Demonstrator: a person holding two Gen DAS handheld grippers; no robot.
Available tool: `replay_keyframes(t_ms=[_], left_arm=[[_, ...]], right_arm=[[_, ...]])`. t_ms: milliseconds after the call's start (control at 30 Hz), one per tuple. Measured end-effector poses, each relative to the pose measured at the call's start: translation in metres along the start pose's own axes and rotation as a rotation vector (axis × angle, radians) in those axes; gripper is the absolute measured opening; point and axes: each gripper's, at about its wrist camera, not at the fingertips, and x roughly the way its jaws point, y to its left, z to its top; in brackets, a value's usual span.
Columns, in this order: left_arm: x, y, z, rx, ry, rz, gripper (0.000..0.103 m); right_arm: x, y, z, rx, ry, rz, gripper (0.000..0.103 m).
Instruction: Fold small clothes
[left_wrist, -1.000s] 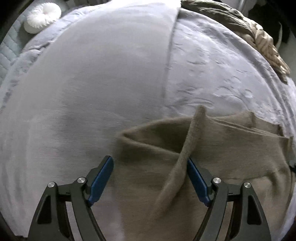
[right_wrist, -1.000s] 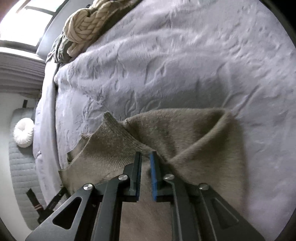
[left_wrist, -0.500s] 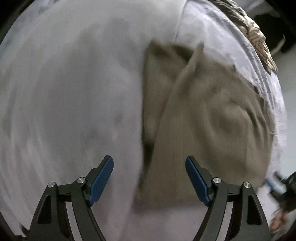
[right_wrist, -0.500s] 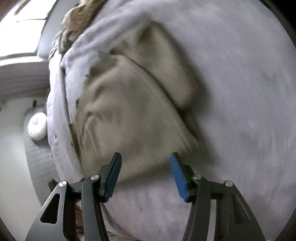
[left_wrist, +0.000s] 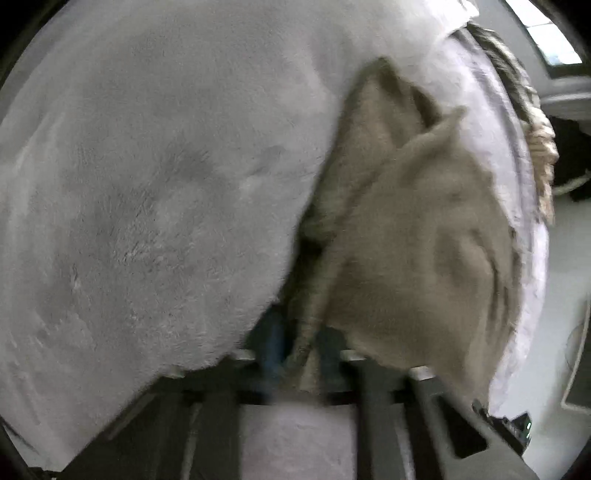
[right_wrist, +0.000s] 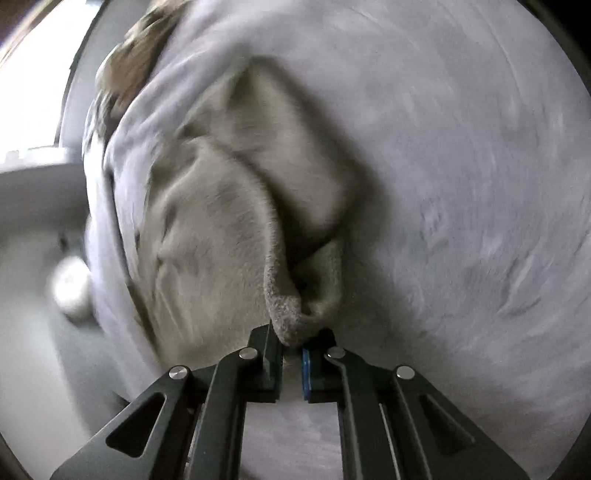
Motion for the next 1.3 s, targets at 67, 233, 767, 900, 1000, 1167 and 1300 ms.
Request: replay_keyframes(t_ms=[67, 233, 767, 900, 1000, 1167, 1300], left_arm=[[-0.012, -0.01, -0.005, 0.087, -0.026, 0.016, 0.012], [-0.005, -0.013, -0.011, 0.171, -0.021, 0.103, 0.012], [-0.053, -0.041, 0.025, 0.347, -0.138, 0.134, 0.012], [-0.034, -0.084, 0.057, 0.415, -0.185, 0.122, 0.012], [-0.014, -0.115, 0.078, 0.447, -0.193, 0.115, 0.012], [0.024, -0.126, 0.093, 0.447, -0.192, 0.203, 0.012], [0.035, -0.113, 0.105, 0.402, -0.165, 0.169, 0.012]], right_arm=[[-0.008, 0.011, -0.001, -0.082, 0.002, -0.059, 0.008], [0.016, -0.015, 0.002, -0.081, 0.056, -0.153, 0.008], [-0.036, 0.024, 0.014, -0.183, -0.106, -0.118, 0.009], [0.005, 0.054, 0.032, -0.257, -0.072, -0.153, 0.009], [0.03, 0.063, 0.038, -0.27, -0.042, -0.16, 0.009], [0.051, 0.055, 0.044, -0.266, -0.014, -0.18, 0.005], [0.042, 0.048, 0.046, -0.258, -0.019, -0.174, 0.005]])
